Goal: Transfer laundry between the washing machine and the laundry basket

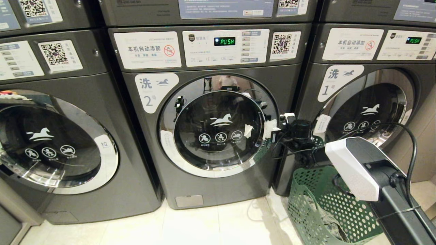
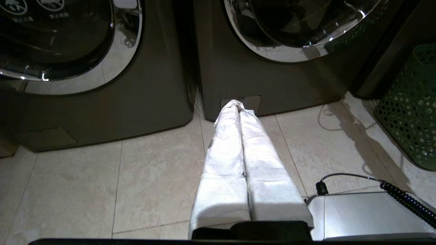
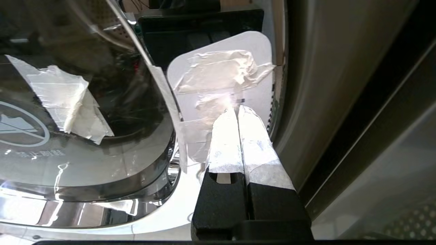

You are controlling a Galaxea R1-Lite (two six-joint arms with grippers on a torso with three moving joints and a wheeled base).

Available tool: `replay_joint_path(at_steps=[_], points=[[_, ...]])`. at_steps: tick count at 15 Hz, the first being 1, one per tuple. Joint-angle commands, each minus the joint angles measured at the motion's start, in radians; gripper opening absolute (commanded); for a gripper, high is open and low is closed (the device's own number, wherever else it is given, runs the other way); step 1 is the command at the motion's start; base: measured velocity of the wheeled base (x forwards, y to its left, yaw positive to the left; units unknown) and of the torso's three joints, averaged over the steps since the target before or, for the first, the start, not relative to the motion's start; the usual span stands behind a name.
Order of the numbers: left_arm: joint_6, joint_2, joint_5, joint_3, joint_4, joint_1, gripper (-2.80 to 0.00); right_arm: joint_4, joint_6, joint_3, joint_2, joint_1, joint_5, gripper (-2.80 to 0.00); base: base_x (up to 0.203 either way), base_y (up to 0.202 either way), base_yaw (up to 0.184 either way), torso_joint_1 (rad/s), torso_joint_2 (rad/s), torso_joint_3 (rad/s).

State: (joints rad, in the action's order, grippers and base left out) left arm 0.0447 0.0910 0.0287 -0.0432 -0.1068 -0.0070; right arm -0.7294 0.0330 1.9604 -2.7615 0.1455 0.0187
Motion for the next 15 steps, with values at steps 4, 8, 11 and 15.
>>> replay_joint_path(at_steps=[4, 8, 11, 15], points=[[-0.006, -0.091, -0.006, 0.005, 0.012, -0.002, -2.80, -0.002, 0.000, 0.003, -0.001, -0.005, 0.006, -2.80, 0.000, 0.000, 0.000, 0.000, 0.00, 0.000], [-0.006, -0.091, -0.005, 0.005, 0.012, -0.002, -2.80, -0.003, 0.002, 0.000, 0.013, -0.007, 0.004, -2.80, 0.000, 0.000, 0.000, 0.000, 0.00, 0.000], [-0.006, -0.091, -0.004, 0.005, 0.012, -0.002, -2.80, -0.002, 0.001, 0.000, 0.014, -0.007, 0.004, -2.80, 0.000, 0.000, 0.000, 0.000, 0.00, 0.000], [-0.006, -0.091, -0.005, 0.005, 0.012, -0.002, -2.80, -0.002, 0.000, -0.033, 0.046, -0.003, 0.001, -2.80, 0.000, 0.000, 0.000, 0.000, 0.00, 0.000]])
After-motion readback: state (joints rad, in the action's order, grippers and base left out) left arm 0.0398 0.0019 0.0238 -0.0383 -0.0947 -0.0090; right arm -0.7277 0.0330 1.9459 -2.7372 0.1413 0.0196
